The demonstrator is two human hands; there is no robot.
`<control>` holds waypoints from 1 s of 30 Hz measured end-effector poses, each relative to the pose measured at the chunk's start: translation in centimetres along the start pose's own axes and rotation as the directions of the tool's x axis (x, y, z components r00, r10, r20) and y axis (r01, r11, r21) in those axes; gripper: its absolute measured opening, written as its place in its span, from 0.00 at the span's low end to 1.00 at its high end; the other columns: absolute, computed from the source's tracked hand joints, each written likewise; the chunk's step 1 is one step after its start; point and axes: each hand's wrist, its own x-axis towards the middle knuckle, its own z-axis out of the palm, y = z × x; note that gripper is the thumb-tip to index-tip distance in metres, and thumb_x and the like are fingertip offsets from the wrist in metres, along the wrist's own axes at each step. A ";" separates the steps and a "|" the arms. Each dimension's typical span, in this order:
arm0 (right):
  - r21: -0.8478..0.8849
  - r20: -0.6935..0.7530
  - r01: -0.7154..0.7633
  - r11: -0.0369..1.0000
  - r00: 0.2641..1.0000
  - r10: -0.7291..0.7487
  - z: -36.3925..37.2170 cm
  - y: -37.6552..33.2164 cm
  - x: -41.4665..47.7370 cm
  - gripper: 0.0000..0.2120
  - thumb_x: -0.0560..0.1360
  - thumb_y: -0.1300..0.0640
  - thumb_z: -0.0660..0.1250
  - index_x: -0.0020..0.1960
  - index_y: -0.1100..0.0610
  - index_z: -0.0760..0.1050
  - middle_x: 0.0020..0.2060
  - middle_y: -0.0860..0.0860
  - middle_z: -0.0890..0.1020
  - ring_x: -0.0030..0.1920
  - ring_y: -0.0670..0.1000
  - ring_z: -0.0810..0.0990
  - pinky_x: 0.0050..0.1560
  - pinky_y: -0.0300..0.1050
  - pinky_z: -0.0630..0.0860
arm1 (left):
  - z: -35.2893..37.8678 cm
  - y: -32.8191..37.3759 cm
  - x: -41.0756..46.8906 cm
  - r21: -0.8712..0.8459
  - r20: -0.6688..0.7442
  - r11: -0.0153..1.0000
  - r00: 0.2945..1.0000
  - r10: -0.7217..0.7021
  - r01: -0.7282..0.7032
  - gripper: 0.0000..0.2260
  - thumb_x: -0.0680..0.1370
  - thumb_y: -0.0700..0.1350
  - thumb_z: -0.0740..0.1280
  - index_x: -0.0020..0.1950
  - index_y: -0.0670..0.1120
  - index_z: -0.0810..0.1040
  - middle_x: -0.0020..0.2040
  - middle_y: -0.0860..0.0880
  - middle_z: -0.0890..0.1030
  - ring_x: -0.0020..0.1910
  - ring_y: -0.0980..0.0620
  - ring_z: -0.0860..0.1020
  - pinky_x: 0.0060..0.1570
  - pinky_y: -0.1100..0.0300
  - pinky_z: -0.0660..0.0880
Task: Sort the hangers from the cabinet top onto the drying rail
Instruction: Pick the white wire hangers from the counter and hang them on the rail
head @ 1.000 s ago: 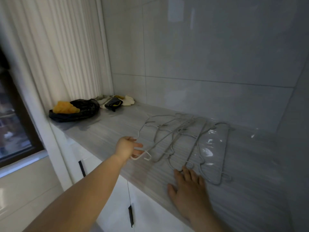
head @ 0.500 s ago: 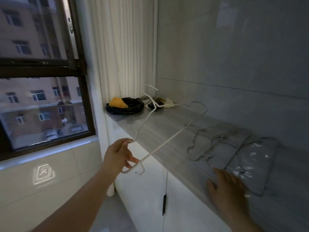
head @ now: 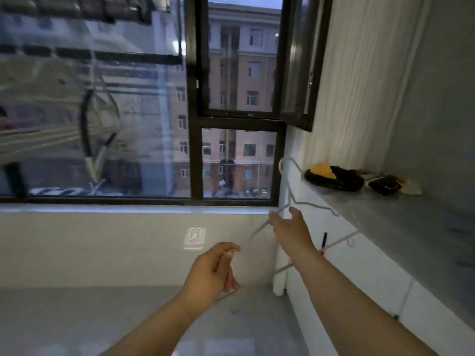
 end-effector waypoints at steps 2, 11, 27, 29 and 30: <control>0.100 0.112 -0.027 0.995 0.994 0.016 4.7 -1.5 -2.7 0.19 0.77 0.53 0.61 0.64 0.61 0.63 0.54 0.58 0.80 0.36 0.49 0.77 0.28 0.35 0.69 | -4.1 -0.4 -4.2 0.103 -0.048 0.995 0.999 0.002 0.003 0.14 0.80 0.38 0.54 0.44 0.55 0.72 0.16 0.54 0.72 0.21 0.61 0.73 0.28 0.68 0.72; -0.075 0.526 0.045 0.996 0.850 0.001 22.1 -5.0 -17.8 0.11 0.76 0.68 0.58 0.35 0.61 0.69 0.29 0.53 0.80 0.22 0.47 0.74 0.24 0.37 0.70 | -20.5 0.4 -21.7 0.103 -0.266 0.966 0.942 -0.203 0.237 0.09 0.79 0.46 0.56 0.45 0.57 0.73 0.30 0.56 0.80 0.29 0.66 0.77 0.30 0.72 0.71; 0.101 0.929 0.287 0.953 0.316 -0.194 45.5 -13.0 -35.8 0.08 0.78 0.65 0.56 0.54 0.63 0.72 0.31 0.52 0.76 0.14 0.41 0.71 0.16 0.32 0.65 | -48.4 -4.4 -37.4 -0.165 -0.841 0.807 0.346 -0.415 0.567 0.17 0.79 0.47 0.59 0.64 0.40 0.70 0.48 0.44 0.75 0.45 0.46 0.74 0.46 0.55 0.69; 0.142 0.941 0.287 0.947 0.257 -0.219 48.9 -14.5 -37.0 0.09 0.78 0.65 0.56 0.55 0.65 0.72 0.31 0.52 0.76 0.15 0.41 0.71 0.17 0.32 0.66 | -52.1 -4.9 -37.4 -0.309 -0.806 0.814 0.319 -0.499 0.492 0.18 0.79 0.47 0.58 0.65 0.39 0.68 0.50 0.44 0.73 0.45 0.47 0.73 0.49 0.53 0.70; 0.166 0.944 0.288 0.943 0.231 -0.237 50.6 -15.2 -37.5 0.08 0.78 0.65 0.56 0.53 0.64 0.72 0.31 0.51 0.77 0.15 0.42 0.71 0.17 0.32 0.66 | -53.9 -5.1 -37.1 -0.379 -0.773 0.808 0.326 -0.545 0.452 0.18 0.80 0.47 0.57 0.65 0.39 0.68 0.49 0.45 0.73 0.45 0.47 0.73 0.51 0.51 0.71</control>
